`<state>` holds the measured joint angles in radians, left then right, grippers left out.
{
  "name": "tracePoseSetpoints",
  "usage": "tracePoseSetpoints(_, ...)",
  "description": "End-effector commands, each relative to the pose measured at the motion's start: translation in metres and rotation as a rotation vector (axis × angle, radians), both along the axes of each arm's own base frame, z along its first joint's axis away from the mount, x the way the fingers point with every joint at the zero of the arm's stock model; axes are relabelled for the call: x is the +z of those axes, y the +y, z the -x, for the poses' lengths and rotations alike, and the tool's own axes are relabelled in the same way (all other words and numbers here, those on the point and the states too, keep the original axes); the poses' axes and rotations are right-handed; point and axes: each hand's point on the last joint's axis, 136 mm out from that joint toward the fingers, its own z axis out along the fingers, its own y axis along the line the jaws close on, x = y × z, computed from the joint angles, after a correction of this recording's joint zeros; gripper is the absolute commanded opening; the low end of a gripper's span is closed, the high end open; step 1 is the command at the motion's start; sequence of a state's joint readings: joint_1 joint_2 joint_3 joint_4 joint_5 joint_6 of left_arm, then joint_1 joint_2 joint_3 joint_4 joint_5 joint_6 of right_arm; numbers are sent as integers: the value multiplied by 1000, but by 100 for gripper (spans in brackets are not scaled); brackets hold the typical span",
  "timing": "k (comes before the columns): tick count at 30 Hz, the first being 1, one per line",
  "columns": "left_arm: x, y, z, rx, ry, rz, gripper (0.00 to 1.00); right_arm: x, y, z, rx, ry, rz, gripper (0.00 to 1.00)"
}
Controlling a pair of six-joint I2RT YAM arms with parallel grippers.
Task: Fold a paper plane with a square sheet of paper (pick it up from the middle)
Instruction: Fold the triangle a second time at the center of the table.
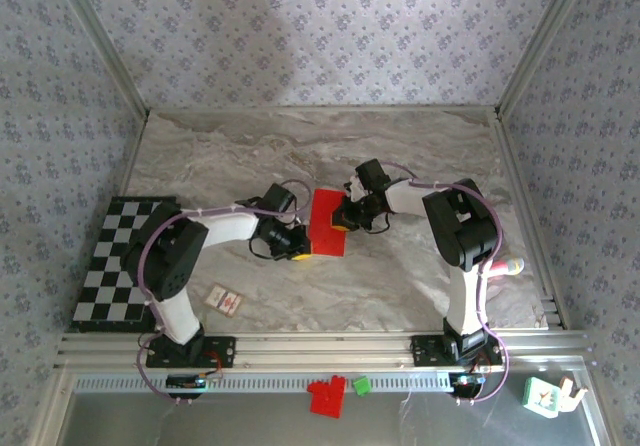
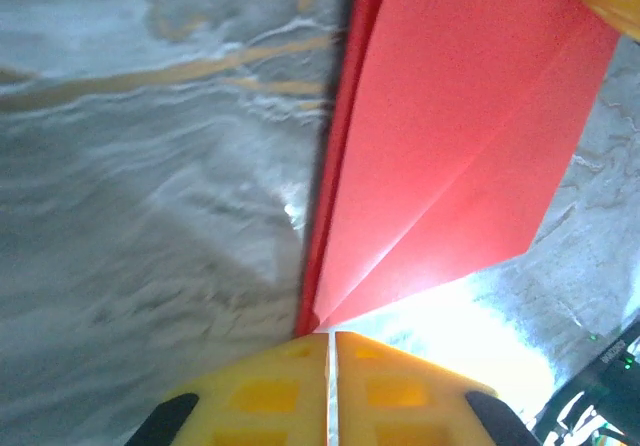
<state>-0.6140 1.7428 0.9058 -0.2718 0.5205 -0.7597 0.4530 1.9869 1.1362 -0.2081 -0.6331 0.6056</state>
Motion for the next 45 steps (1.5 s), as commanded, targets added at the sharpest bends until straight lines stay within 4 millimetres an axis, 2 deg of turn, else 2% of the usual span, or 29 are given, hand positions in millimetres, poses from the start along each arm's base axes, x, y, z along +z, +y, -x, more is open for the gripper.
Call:
tracePoseSetpoints(1, 41, -15, -18, 7, -82, 108, 13, -58, -41, 21, -37, 109, 222, 6)
tracePoseSetpoints(3, 52, -25, -29, 7, -111, 141, 14, -57, -40, 20, -38, 106, 219, 6)
tracePoseSetpoints(5, 49, -31, -37, 9, -117, 138, 14, -57, -39, 19, -37, 105, 218, 6)
tracePoseSetpoints(9, 32, -46, -47, -15, -86, 116, 13, -58, -38, 20, -40, 111, 217, 6)
tracePoseSetpoints(15, 0, -49, -49, -35, -41, 19, 9, -60, -38, 21, -48, 118, 221, 6)
tracePoseSetpoints(17, -11, -41, -45, -32, -19, -22, 7, -62, -39, 21, -50, 122, 224, 6)
tracePoseSetpoints(21, -27, -24, -24, -27, 45, -77, 6, -64, -41, 23, -44, 127, 238, 6)
tracePoseSetpoints(26, -34, -2, 4, 0, 96, -111, 6, -67, -47, 22, -46, 130, 248, 5)
tracePoseSetpoints(35, -23, 24, 31, -33, 88, -145, 6, -68, -50, 21, -38, 128, 252, 5)
tracePoseSetpoints(38, 3, 14, 16, -31, 24, -87, 7, -64, -48, 20, -31, 116, 242, 6)
tracePoseSetpoints(40, 27, -1, -4, -22, -50, -24, 7, -57, -43, 17, -22, 98, 216, 6)
tracePoseSetpoints(42, 42, -14, -19, -3, -92, 27, 8, -48, -37, 13, -13, 76, 192, 6)
tracePoseSetpoints(45, 40, -23, -36, 49, -85, 35, 6, -36, -26, 7, 3, 58, 154, 6)
